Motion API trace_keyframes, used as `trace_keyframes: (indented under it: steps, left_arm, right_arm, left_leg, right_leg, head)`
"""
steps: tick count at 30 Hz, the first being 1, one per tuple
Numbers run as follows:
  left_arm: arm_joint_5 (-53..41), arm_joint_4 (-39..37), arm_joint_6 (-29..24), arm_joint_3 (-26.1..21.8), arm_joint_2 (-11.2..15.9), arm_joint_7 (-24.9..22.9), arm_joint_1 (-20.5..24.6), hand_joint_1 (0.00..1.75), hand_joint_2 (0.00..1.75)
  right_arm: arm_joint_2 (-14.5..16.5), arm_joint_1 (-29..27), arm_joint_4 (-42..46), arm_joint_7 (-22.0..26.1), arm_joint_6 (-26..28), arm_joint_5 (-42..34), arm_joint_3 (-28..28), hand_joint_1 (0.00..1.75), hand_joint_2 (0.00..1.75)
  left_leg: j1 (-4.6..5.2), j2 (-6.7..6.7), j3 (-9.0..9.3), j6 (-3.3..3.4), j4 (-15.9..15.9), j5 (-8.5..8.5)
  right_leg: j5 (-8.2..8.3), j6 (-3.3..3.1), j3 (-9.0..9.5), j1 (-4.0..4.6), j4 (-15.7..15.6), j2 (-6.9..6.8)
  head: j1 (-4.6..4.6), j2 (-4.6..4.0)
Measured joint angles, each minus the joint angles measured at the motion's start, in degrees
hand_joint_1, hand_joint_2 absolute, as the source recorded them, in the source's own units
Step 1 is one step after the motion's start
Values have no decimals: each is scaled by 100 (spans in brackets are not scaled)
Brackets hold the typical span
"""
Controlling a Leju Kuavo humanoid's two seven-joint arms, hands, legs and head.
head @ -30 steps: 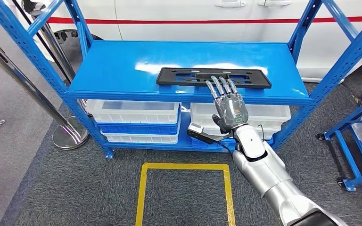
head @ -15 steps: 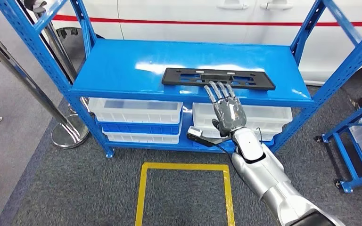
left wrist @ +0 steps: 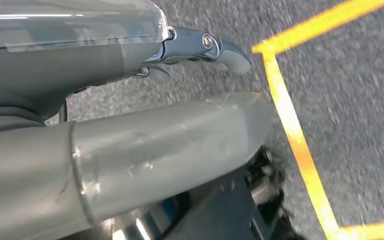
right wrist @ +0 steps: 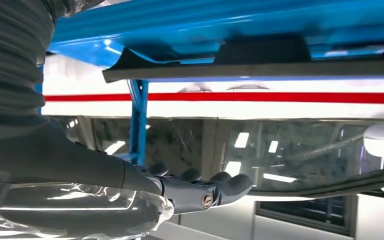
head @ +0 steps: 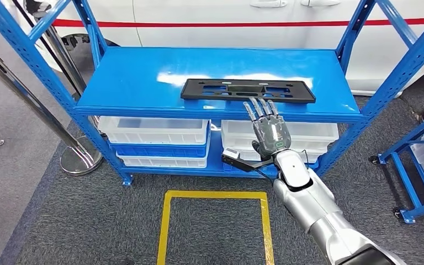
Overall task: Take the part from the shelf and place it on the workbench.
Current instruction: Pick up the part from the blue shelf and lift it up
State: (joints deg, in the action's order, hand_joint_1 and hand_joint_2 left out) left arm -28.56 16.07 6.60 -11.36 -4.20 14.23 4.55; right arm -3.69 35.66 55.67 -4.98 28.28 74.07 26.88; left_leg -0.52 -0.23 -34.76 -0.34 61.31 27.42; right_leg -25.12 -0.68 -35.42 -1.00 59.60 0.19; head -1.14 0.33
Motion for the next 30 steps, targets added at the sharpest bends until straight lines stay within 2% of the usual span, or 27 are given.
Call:
trace_keyframes:
  steps: [3, 4, 5, 6, 7, 9, 10, 12, 14, 16, 17, 19, 20, 21, 22, 24, 25, 26, 27, 30]
  left_arm:
    - [12, 2, 0, 26, 1, 4, -2, 0, 0]
    - [18, 2, 0, 33, 2, 5, -9, 0, 0]
    - [27, 2, 0, 37, 4, 7, -16, 0, 0]
    - [36, 2, 0, 39, 7, 10, -22, 0, 0]
    - [49, 2, 0, 44, 11, 14, -24, 0, 0]
    - [75, 2, 0, 62, 30, 22, -22, 0, 0]
    - [86, 2, 0, 75, 40, 27, -18, 0, 0]
    - [107, 2, -1, 103, 55, 38, -17, 0, 0]
    - [134, 2, -2, 125, 59, 49, -19, 0, 0]
    - [154, 3, -3, 135, 65, 58, -16, 0, 0]
    - [159, 3, -4, 138, 67, 60, -11, 0, 0]
    - [161, 4, -6, 144, 71, 61, -3, 0, 0]
    - [161, 4, -6, 147, 70, 60, -5, 0, 0]
    - [161, 4, -5, 149, 70, 60, -11, 0, 0]
    - [161, 4, -4, 152, 69, 59, -17, 0, 0]
    - [161, 4, -3, 161, 69, 59, -23, 0, 0]
    - [161, 4, -2, 166, 69, 59, -17, 0, 0]
    - [161, 4, -2, 170, 70, 58, -12, 0, 0]
    - [162, 4, -2, 173, 71, 57, -10, 0, 0]
    - [169, 5, -6, 182, 74, 57, -10, 0, 0]
  right_arm:
    - [2, -3, -25, -18, -33, 2, 0, 0, 175]
    - [2, -7, -38, -24, -48, 2, 0, 0, 175]
    - [2, -13, -56, -31, -58, 2, 0, 0, 175]
    - [2, -18, -74, -36, -59, 1, 0, 0, 175]
    - [2, -22, -96, -40, -55, -4, 0, 0, 175]
    - [3, -24, -135, -44, -40, -25, 0, 0, 175]
    - [3, -22, -150, -44, -34, -41, -1, 0, 175]
    - [3, -23, -173, -44, -27, -67, -2, 0, 175]
    - [3, -24, -186, -43, -26, -79, -3, 0, 175]
    - [2, -12, -190, -42, -26, -84, -13, 0, 175]
    - [2, -8, -193, -43, -26, -87, -21, 0, 175]
    - [0, -26, -207, -43, -26, -91, -32, 0, 175]
    - [-1, -46, -218, -45, -26, -92, -33, 0, 175]
    - [-2, -62, -228, -45, -26, -91, -34, 0, 175]
    - [-3, -69, -236, -47, -26, -91, -34, 0, 175]
    - [-3, -64, -242, -48, -26, -91, -37, 0, 175]
    - [-2, -56, -244, -48, -25, -91, -38, 0, 175]
    - [-2, -53, -246, -49, -25, -91, -39, 0, 175]
    - [-1, -54, -249, -52, -24, -90, -39, 0, 175]
    - [-8, -59, -251, -61, -18, -89, -49, 0, 175]
  left_leg:
    - [-12, 2, -523, -41, 1027, 456]
    - [-13, 2, -668, -46, 1291, 538]
    - [-12, 2, -751, -44, 1417, 533]
    - [-11, 2, -747, -34, 1364, 436]
    - [-10, 2, -662, -14, 1144, 262]
    - [8, 1, -332, 53, 397, -154]
    - [23, 2, -174, 86, 55, -270]
    - [59, 2, -37, 128, -239, -295]
    - [53, 5, 3, 168, -304, -300]
    - [26, 13, 76, 230, -394, -323]
    - [10, 18, 111, 256, -426, -329]
    - [20, 20, 135, 287, -429, -308]
    - [20, 19, 145, 289, -424, -292]
    - [18, 15, 160, 285, -417, -270]
    - [12, 11, 182, 271, -402, -242]
    - [-2, 5, 230, 224, -348, -160]
    - [3, 2, 237, 188, -302, -112]
    - [10, -2, 235, 155, -273, -76]
    - [19, -4, 231, 118, -260, -49]
    - [10, 3, 250, 21, -246, 13]
  right_leg:
    - [-16, -59, 20, 17, -9, -6]
    - [-21, -67, 21, 26, -9, -7]
    - [-25, -70, 25, 33, -8, -6]
    - [-30, -70, 32, 39, -7, -3]
    - [-38, -68, 47, 44, -7, 0]
    - [-64, -55, 84, 57, -6, 6]
    - [-77, -39, 93, 65, -3, 9]
    - [-91, 13, 92, 66, -7, 9]
    - [-101, 79, 102, 55, -19, 4]
    - [-213, 129, 45, 57, 154, -7]
    - [-340, 147, -78, 55, 413, -11]
    - [-620, 175, -476, 36, 1135, -11]
    - [-678, 191, -659, 23, 1419, -12]
    - [-629, 206, -760, 9, 1520, -13]
    - [-470, 219, -750, -6, 1402, -15]
    - [-31, 236, -479, -34, 715, -21]
    - [100, 230, -330, -32, 378, -22]
    - [151, 212, -234, -28, 171, -22]
    - [124, 182, -198, -16, 94, -18]
    - [80, 62, -158, -2, 57, 1]
  head:
    - [-1, 0]
    - [-1, 0]
    - [-1, 0]
    - [-2, 0]
    - [-2, 0]
    - [0, 0]
    - [0, 0]
    - [1, 0]
    - [-1, 0]
    - [2, 0]
    - [3, 0]
    - [3, 0]
    - [3, 0]
    - [3, 0]
    - [3, 0]
    - [3, 0]
    - [2, 0]
    - [1, 0]
    - [1, 0]
    - [2, 0]
